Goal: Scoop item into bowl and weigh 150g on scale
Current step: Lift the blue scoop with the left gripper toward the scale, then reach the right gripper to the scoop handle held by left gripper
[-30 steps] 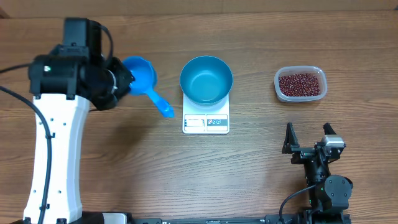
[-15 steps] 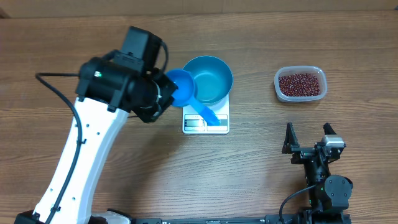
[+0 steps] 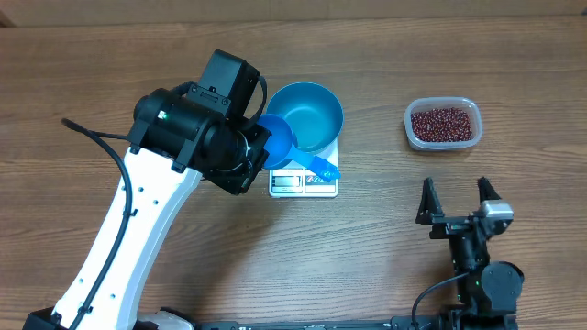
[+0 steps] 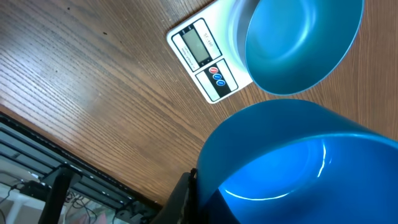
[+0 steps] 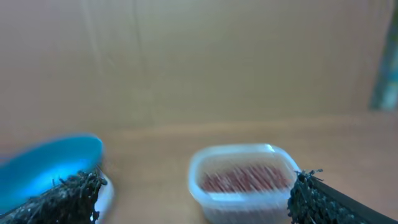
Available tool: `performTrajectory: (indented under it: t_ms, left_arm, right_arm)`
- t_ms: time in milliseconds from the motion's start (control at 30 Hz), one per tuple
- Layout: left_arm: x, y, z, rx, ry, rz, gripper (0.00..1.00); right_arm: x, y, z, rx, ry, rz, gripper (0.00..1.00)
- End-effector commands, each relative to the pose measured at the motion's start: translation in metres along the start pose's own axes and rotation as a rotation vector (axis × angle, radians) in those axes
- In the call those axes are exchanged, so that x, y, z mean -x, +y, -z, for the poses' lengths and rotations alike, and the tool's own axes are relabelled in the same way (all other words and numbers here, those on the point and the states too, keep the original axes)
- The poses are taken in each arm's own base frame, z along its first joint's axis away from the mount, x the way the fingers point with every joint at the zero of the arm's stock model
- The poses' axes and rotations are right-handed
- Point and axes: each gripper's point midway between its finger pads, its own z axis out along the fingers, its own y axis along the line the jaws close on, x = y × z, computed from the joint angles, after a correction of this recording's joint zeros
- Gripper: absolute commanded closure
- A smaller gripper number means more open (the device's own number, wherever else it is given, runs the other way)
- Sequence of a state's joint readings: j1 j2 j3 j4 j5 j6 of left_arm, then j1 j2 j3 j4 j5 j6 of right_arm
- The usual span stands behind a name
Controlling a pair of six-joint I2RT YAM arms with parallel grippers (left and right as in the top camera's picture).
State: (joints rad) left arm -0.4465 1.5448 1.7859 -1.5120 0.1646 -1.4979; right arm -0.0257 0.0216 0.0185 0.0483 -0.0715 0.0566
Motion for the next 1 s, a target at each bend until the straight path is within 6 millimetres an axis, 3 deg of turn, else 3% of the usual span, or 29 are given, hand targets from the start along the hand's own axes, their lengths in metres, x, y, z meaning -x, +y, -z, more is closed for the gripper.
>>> performTrajectory:
  t_ms: [0, 200, 400, 600, 667, 833, 967]
  left_arm:
    - [-0.001, -0.001, 0.000, 0.002, -0.004, 0.027, 0.96]
    - [-0.001, -0.001, 0.000, 0.002, -0.004, 0.027, 0.96]
    - [-0.001, 0.001, 0.000, 0.010, -0.005, 0.027, 0.96]
    - [0.000, 0.004, 0.000, 0.021, -0.009, 0.035, 0.96]
    - [0.001, 0.004, 0.000, 0.021, -0.016, 0.053, 0.96]
    - [0.002, 0.004, 0.000, 0.021, -0.019, 0.101, 0.96]
    - [0.013, 0.005, 0.000, 0.022, -0.085, 0.124, 0.96]
  right_arm:
    - [0.014, 0.024, 0.002, 0.141, -0.035, -0.122, 0.00]
    - [0.046, 0.055, 0.010, 0.286, 0.054, -0.301, 0.00]
    - [0.070, 0.088, -0.001, 0.434, 0.264, -0.350, 0.00]
    - [0.076, 0.135, -0.012, 0.752, 0.538, -0.476, 0.00]
    - [0.082, 0.151, -0.017, 0.906, 0.618, -0.603, 0.00]
    - [0.072, 0.150, -0.053, 0.869, 0.758, -0.896, 0.00]
    - [0.066, 0.163, -0.059, 0.940, 0.828, -0.956, 0.00]
